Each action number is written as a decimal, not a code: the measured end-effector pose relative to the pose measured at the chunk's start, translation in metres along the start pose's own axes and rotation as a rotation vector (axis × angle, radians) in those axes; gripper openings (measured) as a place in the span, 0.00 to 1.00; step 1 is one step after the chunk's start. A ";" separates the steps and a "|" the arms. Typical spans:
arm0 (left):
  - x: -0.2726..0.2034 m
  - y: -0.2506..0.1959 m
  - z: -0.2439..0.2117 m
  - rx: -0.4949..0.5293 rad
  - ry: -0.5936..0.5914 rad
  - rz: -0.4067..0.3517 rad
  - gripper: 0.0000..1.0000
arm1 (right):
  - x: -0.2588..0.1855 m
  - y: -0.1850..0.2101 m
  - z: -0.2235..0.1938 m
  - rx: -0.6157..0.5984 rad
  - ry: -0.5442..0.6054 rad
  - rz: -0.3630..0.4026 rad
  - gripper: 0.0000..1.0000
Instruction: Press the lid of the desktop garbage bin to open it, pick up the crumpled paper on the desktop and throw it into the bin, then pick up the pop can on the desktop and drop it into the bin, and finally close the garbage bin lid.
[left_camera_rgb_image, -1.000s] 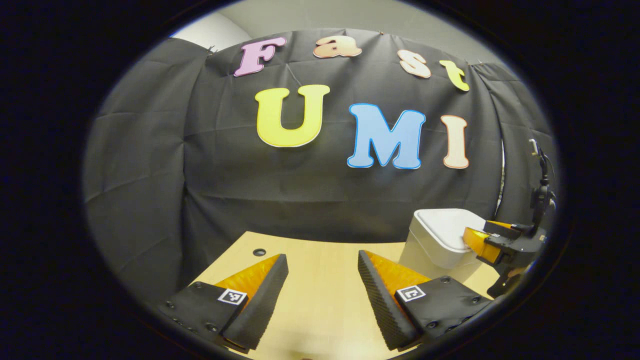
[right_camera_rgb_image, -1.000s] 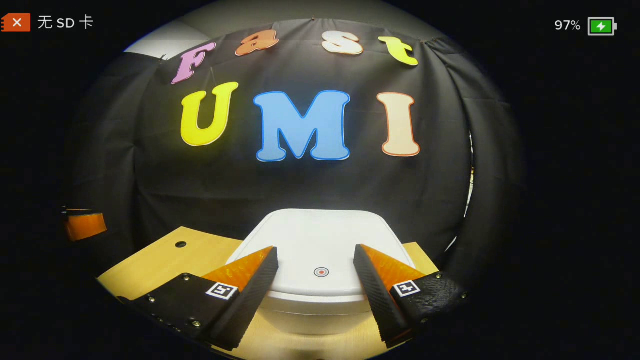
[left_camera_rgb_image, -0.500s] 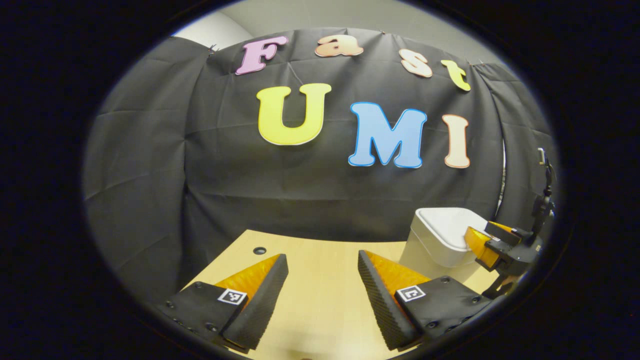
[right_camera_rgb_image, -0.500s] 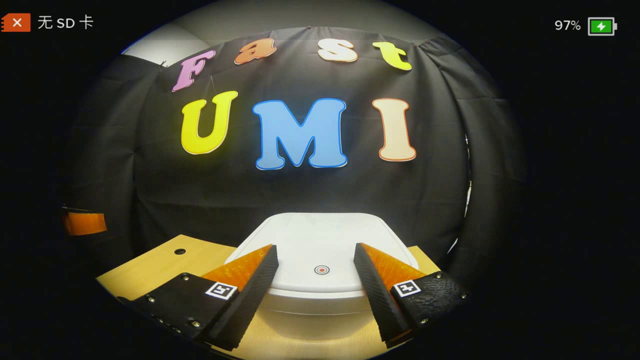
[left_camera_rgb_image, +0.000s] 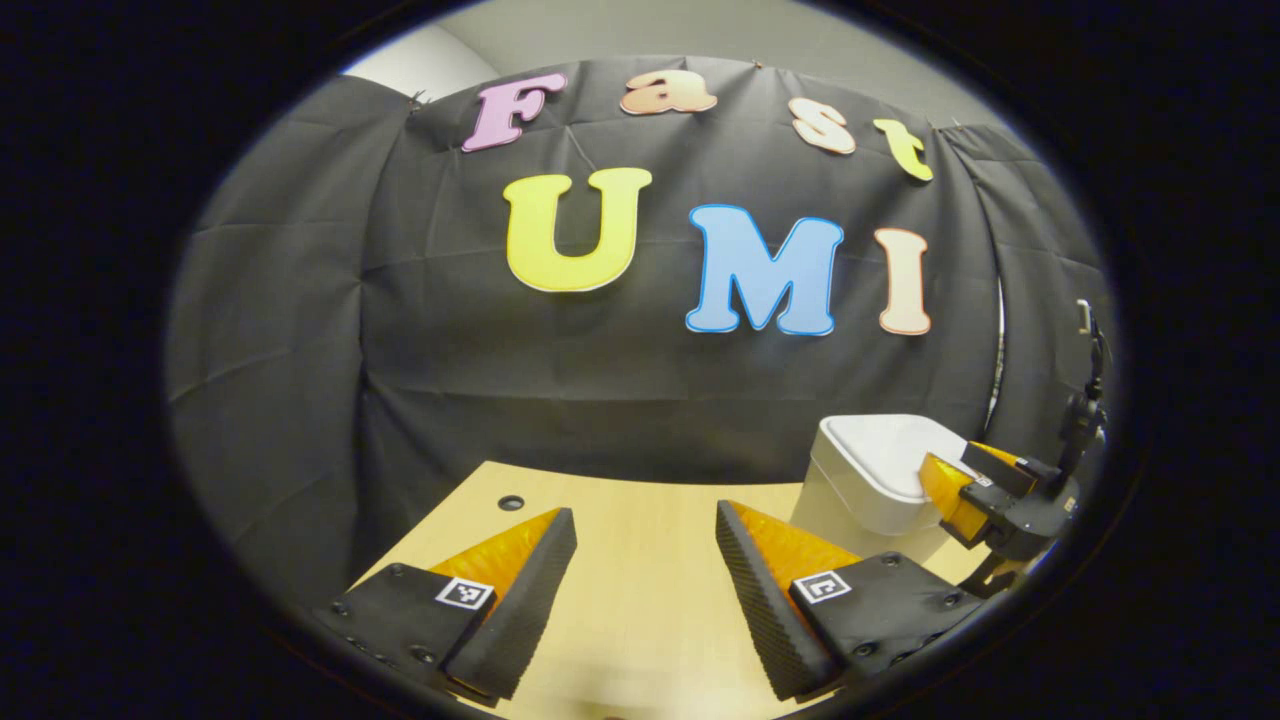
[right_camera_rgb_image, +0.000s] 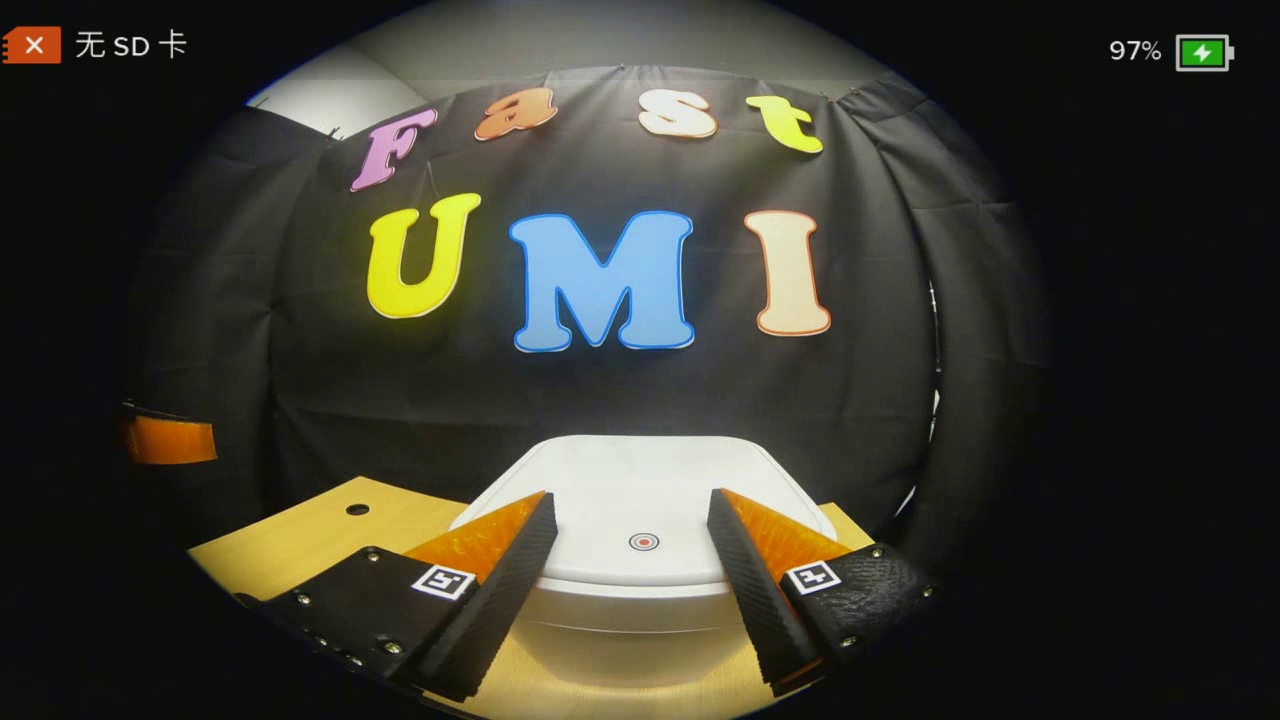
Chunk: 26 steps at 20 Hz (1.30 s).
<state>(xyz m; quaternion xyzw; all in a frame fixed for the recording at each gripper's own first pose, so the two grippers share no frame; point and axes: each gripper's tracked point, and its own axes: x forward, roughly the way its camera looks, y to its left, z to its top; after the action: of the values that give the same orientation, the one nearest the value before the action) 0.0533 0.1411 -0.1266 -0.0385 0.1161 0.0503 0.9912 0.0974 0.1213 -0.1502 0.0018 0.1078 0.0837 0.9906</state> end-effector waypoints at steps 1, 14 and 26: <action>-0.001 -0.001 0.001 0.001 -0.003 -0.003 0.93 | 0.000 0.000 0.001 0.001 -0.005 -0.001 0.98; 0.003 -0.005 0.019 -0.005 -0.035 -0.022 0.96 | 0.004 0.000 0.006 -0.011 0.018 0.027 0.96; 0.003 -0.030 0.062 0.008 -0.110 -0.088 0.96 | -0.031 0.017 0.086 -0.004 -0.072 0.067 0.96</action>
<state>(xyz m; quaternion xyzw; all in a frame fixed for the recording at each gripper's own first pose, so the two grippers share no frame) 0.0734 0.1168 -0.0651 -0.0366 0.0600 0.0081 0.9975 0.0835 0.1342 -0.0597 0.0067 0.0716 0.1170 0.9905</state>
